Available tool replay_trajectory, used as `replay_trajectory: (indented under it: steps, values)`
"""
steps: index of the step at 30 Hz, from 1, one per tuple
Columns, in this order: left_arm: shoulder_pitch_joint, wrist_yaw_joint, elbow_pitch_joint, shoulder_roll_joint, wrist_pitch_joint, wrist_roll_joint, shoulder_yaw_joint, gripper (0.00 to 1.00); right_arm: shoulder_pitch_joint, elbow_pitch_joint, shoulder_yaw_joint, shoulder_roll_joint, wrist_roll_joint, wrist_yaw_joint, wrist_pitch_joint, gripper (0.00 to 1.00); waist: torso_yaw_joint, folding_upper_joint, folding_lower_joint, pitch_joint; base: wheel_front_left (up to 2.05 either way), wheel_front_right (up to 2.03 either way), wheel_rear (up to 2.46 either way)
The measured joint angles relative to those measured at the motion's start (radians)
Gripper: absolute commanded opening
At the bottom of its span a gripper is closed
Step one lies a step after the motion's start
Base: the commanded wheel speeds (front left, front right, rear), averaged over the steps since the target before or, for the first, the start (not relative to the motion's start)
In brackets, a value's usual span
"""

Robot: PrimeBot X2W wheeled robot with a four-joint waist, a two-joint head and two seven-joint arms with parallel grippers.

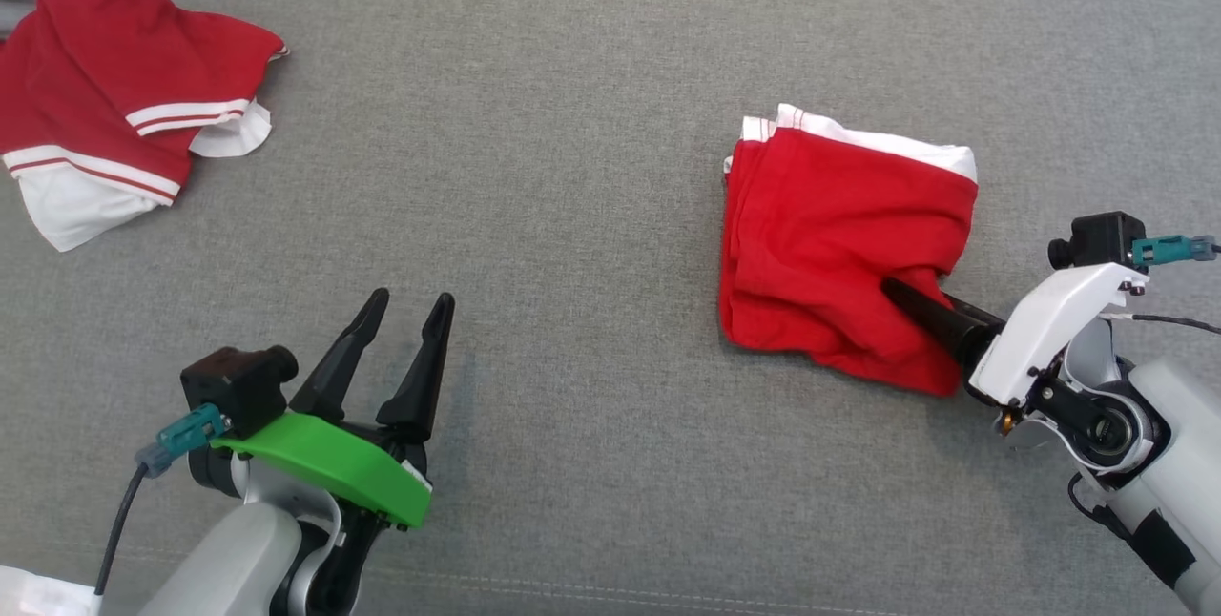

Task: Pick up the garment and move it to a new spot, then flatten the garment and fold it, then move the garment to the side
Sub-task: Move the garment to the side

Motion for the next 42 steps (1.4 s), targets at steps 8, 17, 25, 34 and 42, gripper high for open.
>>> replay_trajectory:
  steps: [8,17,25,34,42]
  values:
    - [-0.005,0.003,-0.025,0.022,0.001,0.0,0.016,1.0,-0.146,0.009,0.012,-0.135,-0.071,-0.016,0.125,0.0,0.012,0.0,0.0,0.041,0.0,0.0,0.0]
    - [-0.058,0.003,-0.048,0.019,0.039,0.011,-0.018,1.0,-0.257,0.114,-0.056,-0.391,-0.16,-0.131,0.216,0.0,0.015,0.0,0.0,0.102,0.0,0.0,0.0]
    - [-0.071,0.002,-0.053,0.008,0.045,0.011,-0.011,1.0,-0.241,0.193,-0.093,-0.477,-0.162,-0.161,0.236,0.0,0.049,0.0,0.0,0.147,0.0,0.0,0.0]
    - [-0.071,0.003,-0.034,0.007,0.04,0.009,0.012,1.0,-0.224,0.227,-0.101,-0.507,-0.198,-0.169,0.21,1.0,0.043,0.0,0.0,0.158,0.0,0.0,0.0]
    - [-0.071,0.002,-0.017,0.006,0.036,0.009,0.008,1.0,-0.211,0.243,-0.091,-0.441,-0.216,-0.17,0.158,1.0,0.022,0.0,0.0,0.137,0.0,0.0,0.0]
